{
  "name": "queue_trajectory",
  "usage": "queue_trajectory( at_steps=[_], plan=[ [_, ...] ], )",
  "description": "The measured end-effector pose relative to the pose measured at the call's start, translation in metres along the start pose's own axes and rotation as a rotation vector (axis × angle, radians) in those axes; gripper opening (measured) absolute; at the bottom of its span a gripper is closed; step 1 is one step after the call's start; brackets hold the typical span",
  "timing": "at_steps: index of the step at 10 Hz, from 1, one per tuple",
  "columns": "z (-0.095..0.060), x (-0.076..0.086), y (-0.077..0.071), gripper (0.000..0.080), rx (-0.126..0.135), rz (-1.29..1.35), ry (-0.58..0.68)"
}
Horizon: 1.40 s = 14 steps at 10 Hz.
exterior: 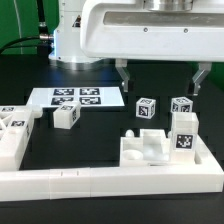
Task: Assemble chair
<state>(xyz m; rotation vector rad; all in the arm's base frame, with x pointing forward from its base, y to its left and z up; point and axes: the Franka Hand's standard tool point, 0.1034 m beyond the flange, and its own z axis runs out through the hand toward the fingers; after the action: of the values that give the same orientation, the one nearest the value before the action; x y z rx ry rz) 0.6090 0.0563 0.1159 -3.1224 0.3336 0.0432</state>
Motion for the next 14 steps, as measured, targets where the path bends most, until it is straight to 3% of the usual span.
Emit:
queue_trajectory(
  at_steps=[1, 2, 3, 4, 9, 12, 14],
  plan=[
    [0.002, -0.012, 0.022, 0.0649, -0.003, 0.005, -0.001],
    [0.007, -0.025, 0.053, 0.0649, 0.012, 0.027, -0.019],
    [0.008, -0.026, 0.088, 0.0649, 0.037, 0.080, -0.041],
    [0.008, -0.023, 0.096, 0.0649, 0.035, 0.068, -0.020],
    [0.011, -0.026, 0.094, 0.0649, 0.035, 0.066, -0.026],
    [0.039, -0.074, 0.128, 0.0649, 0.028, 0.147, -0.098],
    [0.042, -0.077, 0.129, 0.0649, 0.029, 0.150, -0.104]
  ],
)
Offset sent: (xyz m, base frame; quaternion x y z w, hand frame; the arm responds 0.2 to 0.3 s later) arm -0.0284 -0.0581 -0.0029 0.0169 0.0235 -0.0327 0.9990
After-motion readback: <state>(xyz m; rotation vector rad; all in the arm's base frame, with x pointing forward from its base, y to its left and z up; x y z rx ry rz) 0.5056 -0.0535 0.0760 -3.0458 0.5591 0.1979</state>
